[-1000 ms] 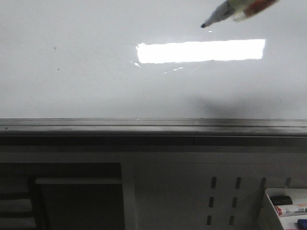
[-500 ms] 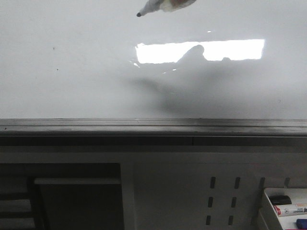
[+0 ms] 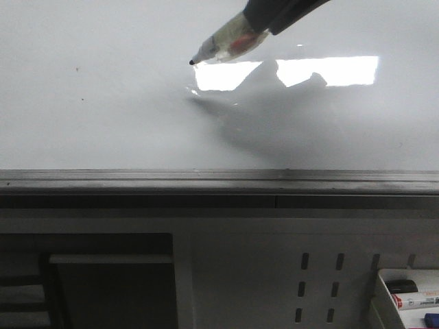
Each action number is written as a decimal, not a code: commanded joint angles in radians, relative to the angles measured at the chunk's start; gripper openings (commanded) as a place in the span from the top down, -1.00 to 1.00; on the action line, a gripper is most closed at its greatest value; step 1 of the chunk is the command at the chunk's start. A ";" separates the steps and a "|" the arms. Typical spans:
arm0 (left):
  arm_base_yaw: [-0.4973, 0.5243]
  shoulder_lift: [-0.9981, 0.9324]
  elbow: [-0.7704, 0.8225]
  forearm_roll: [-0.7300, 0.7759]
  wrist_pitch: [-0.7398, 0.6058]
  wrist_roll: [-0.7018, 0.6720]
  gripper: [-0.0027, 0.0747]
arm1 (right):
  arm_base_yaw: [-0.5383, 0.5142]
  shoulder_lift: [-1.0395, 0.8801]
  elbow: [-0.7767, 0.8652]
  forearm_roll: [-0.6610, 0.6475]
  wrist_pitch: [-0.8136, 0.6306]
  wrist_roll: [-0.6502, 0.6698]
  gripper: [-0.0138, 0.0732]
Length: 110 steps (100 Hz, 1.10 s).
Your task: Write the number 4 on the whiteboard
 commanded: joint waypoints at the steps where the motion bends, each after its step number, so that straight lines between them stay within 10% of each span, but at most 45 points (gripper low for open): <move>1: 0.004 0.002 -0.024 -0.039 -0.070 -0.010 -0.01 | -0.004 0.002 -0.035 0.012 -0.120 -0.002 0.77; 68: 0.004 0.002 -0.024 -0.035 -0.078 -0.010 -0.01 | -0.132 0.003 -0.035 -0.031 0.104 0.036 0.77; 110: 0.004 0.002 -0.024 -0.038 -0.079 -0.010 -0.01 | -0.042 -0.008 -0.033 0.024 -0.074 -0.043 0.77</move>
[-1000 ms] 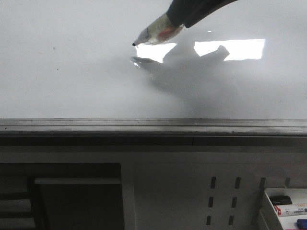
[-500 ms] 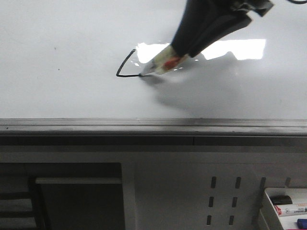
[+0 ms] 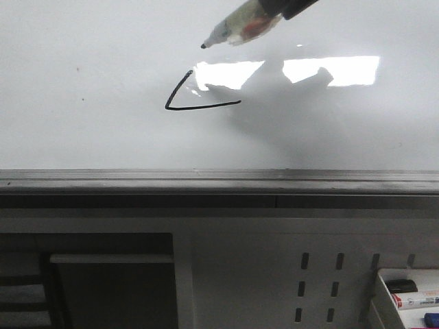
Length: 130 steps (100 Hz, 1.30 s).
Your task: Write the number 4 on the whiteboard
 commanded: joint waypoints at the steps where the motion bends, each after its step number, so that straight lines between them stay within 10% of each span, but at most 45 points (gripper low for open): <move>1: 0.004 0.002 -0.024 -0.038 -0.063 -0.010 -0.01 | -0.001 0.016 -0.026 0.010 -0.090 -0.012 0.77; 48: 0.004 0.002 -0.028 -0.044 -0.048 0.039 -0.01 | 0.036 0.056 -0.041 0.000 0.117 -0.055 0.77; 76: -0.006 0.129 -0.090 -0.317 0.136 0.306 -0.01 | 0.184 -0.158 -0.052 0.000 0.179 -0.444 0.77; 130: -0.342 0.564 -0.407 -0.224 0.148 0.372 -0.01 | 0.226 -0.200 -0.054 -0.021 0.181 -0.563 0.77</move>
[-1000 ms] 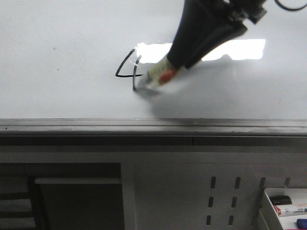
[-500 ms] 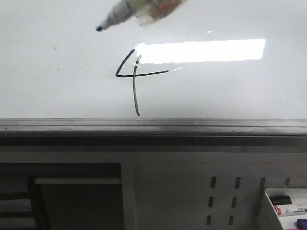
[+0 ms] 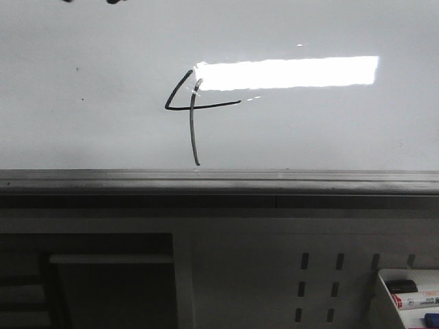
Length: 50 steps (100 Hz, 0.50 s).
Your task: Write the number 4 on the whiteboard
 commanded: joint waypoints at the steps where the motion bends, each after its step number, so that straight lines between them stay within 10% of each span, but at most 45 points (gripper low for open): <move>1: -0.061 0.050 -0.082 -0.015 -0.028 0.004 -0.01 | 0.001 -0.020 -0.034 0.016 -0.040 -0.015 0.77; 32: -0.104 0.134 -0.153 0.022 -0.028 0.004 0.01 | 0.001 -0.018 -0.034 0.009 -0.040 -0.015 0.77; 50: -0.104 0.134 -0.153 0.022 -0.030 0.018 0.40 | 0.001 -0.018 -0.034 0.009 -0.040 -0.015 0.77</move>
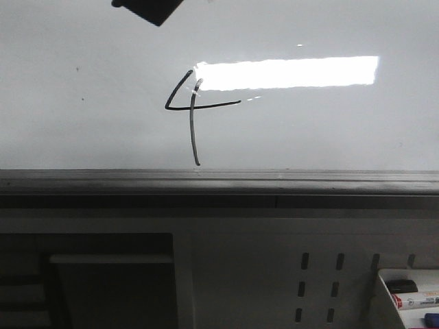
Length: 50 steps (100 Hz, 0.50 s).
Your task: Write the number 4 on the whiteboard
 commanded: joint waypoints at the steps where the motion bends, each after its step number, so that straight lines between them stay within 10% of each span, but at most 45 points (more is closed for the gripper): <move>1: -0.007 -0.017 -0.033 -0.040 -0.029 0.008 0.42 | 0.001 -0.018 -0.034 0.019 -0.040 -0.011 0.77; 50: -0.007 -0.017 -0.033 -0.044 -0.032 0.008 0.98 | 0.001 -0.018 -0.034 0.019 -0.039 -0.011 0.76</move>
